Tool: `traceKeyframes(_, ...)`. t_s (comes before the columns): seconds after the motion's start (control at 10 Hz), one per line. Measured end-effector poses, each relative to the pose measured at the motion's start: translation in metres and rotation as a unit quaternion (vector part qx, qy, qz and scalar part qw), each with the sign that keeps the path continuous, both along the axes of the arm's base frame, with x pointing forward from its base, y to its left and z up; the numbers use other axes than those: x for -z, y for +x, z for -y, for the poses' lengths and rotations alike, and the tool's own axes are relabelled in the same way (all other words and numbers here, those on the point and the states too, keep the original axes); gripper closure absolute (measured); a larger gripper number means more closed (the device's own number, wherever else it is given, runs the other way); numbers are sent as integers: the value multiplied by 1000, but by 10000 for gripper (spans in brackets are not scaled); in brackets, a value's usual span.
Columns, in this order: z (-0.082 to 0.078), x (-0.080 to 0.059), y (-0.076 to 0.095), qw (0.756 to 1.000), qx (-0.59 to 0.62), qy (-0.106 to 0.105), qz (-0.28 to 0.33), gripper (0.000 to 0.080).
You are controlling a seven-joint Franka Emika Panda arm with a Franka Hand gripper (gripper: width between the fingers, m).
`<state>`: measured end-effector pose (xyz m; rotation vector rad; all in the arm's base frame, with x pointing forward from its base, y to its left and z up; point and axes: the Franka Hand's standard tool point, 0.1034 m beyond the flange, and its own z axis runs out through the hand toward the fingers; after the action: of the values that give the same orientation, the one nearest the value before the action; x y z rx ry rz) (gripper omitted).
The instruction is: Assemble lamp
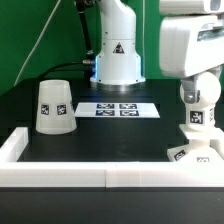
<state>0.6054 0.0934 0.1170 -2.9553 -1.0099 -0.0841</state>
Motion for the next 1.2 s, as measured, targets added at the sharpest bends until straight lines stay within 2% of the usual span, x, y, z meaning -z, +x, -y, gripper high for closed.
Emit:
traceKeyframes(0.2, -3, 0, 0, 991, 135, 6, -4, 223)
traceKeyframes(0.6, -2, 0, 1, 958, 286, 14, -6, 222)
traceKeyframes(1.1, 0, 0, 2, 905, 426, 20, -10, 222)
traceKeyframes(1.2, 0, 1, 0, 874, 485, 24, -14, 222)
